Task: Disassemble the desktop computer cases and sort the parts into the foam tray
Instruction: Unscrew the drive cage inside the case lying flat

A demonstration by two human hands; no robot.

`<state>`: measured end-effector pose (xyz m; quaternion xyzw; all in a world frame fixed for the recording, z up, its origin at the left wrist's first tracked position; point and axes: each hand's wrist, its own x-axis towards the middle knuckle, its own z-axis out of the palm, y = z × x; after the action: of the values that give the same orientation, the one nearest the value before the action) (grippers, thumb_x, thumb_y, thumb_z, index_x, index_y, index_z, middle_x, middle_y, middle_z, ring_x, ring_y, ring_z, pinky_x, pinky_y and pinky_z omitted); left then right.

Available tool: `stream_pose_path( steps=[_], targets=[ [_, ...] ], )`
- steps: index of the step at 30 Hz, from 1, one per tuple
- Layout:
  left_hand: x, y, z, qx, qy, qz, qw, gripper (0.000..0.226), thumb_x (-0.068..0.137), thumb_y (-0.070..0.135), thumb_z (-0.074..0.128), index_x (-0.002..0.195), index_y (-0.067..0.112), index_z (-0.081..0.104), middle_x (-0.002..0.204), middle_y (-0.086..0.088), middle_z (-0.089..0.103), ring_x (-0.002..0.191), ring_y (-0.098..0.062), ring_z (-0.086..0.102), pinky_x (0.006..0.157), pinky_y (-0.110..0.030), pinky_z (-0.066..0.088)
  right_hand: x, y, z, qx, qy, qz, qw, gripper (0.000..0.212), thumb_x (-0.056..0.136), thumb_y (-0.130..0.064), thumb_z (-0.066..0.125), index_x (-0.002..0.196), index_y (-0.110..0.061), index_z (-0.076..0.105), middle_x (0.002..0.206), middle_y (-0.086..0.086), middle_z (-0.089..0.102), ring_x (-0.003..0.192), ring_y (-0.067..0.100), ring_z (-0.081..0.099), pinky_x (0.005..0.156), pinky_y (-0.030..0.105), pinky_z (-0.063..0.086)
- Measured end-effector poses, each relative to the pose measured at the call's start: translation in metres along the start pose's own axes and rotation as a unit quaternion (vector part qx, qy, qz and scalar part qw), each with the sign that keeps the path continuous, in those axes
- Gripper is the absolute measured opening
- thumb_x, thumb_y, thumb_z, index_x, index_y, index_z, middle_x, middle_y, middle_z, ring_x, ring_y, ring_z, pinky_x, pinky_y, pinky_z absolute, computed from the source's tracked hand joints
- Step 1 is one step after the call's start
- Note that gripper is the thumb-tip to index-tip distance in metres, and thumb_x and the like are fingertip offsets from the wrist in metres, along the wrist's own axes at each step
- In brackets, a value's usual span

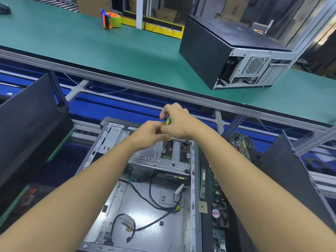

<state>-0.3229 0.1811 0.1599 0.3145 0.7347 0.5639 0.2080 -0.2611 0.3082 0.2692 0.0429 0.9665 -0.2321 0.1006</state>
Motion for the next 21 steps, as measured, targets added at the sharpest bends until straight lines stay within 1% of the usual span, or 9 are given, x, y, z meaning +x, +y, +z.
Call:
stream_pose_path(
  steps=[2,4,7,10,11,13,15,18,21],
  targets=[
    [0.005,-0.001,0.003,0.038,0.038,-0.004,0.999,0.017,0.078,0.018,0.085,0.078,0.024,0.068,0.065,0.016,0.066,0.060,0.004,0.056,0.060,-0.009,0.042,0.000,0.000,0.004,-0.042,0.043,0.027,0.998,0.037,0.095,-0.049,0.054,0.116,-0.019,0.047,0.113,-0.002,0.039,0.106,0.026,0.038,0.075,0.040,0.037],
    [0.008,-0.001,0.008,0.087,0.068,-0.012,0.994,0.028,0.069,0.030,0.089,0.076,0.030,0.062,0.065,0.021,0.064,0.058,0.005,0.055,0.054,-0.008,0.039,-0.001,-0.003,0.007,-0.063,0.088,0.060,0.992,0.046,0.100,-0.055,0.044,0.120,-0.014,0.042,0.108,0.001,0.042,0.095,0.031,0.045,0.070,0.040,0.037],
    [0.005,-0.001,0.013,0.110,0.083,0.007,0.990,0.039,0.067,0.039,0.089,0.084,0.030,0.054,0.075,0.023,0.062,0.064,0.004,0.053,0.056,-0.010,0.038,0.003,-0.002,0.011,-0.055,0.089,0.044,0.993,0.021,0.102,-0.033,0.045,0.107,-0.013,0.041,0.099,0.006,0.055,0.083,0.031,0.051,0.055,0.036,0.033],
    [-0.014,-0.003,0.011,0.045,0.127,-0.010,0.991,0.043,0.076,0.051,0.078,0.081,0.021,0.047,0.069,0.014,0.051,0.062,-0.007,0.044,0.058,-0.022,0.036,0.004,0.001,0.005,-0.018,0.050,0.028,0.998,0.015,0.095,-0.020,0.053,0.107,-0.019,0.045,0.103,0.002,0.056,0.091,0.027,0.051,0.059,0.035,0.037],
    [-0.022,-0.004,0.008,0.022,0.110,-0.050,0.992,0.042,0.080,0.056,0.072,0.074,0.023,0.047,0.065,0.008,0.048,0.060,-0.012,0.042,0.057,-0.027,0.036,0.004,0.002,0.002,-0.010,0.034,0.025,0.999,0.018,0.092,-0.016,0.054,0.107,-0.021,0.045,0.104,0.000,0.055,0.096,0.026,0.050,0.064,0.036,0.041],
    [-0.038,-0.005,0.003,-0.013,-0.018,-0.177,0.984,0.045,0.090,0.055,0.063,0.060,0.026,0.046,0.055,0.005,0.040,0.049,-0.016,0.036,0.047,-0.026,0.029,0.005,0.004,-0.001,-0.008,0.017,0.022,1.000,0.024,0.090,-0.009,0.054,0.107,-0.025,0.047,0.108,-0.002,0.050,0.103,0.026,0.046,0.074,0.039,0.046],
    [-0.054,-0.007,0.000,-0.026,-0.153,-0.324,0.933,0.044,0.094,0.055,0.058,0.064,0.024,0.051,0.053,0.002,0.045,0.044,-0.016,0.043,0.043,-0.023,0.031,0.007,0.006,0.000,-0.011,0.016,0.020,1.000,0.024,0.090,-0.009,0.055,0.105,-0.026,0.048,0.110,-0.001,0.043,0.101,0.026,0.045,0.074,0.038,0.044],
    [-0.066,-0.020,0.009,-0.016,-0.183,-0.450,0.874,0.067,0.091,0.070,0.051,0.101,0.006,0.067,0.091,-0.011,0.073,0.080,-0.024,0.072,0.065,-0.032,0.058,0.010,0.005,0.006,0.007,0.037,0.015,0.999,0.016,0.093,-0.025,0.058,0.104,-0.023,0.047,0.109,-0.001,0.042,0.094,0.025,0.048,0.067,0.036,0.039],
    [-0.073,-0.040,0.035,-0.089,-0.124,-0.471,0.869,0.090,0.084,0.077,0.052,0.145,0.011,0.043,0.146,-0.015,0.050,0.126,-0.030,0.054,0.103,-0.039,0.047,0.011,0.005,0.012,0.011,0.083,-0.004,0.997,0.021,0.097,-0.032,0.058,0.107,-0.020,0.043,0.106,0.001,0.045,0.088,0.023,0.048,0.058,0.031,0.032]
  ],
)
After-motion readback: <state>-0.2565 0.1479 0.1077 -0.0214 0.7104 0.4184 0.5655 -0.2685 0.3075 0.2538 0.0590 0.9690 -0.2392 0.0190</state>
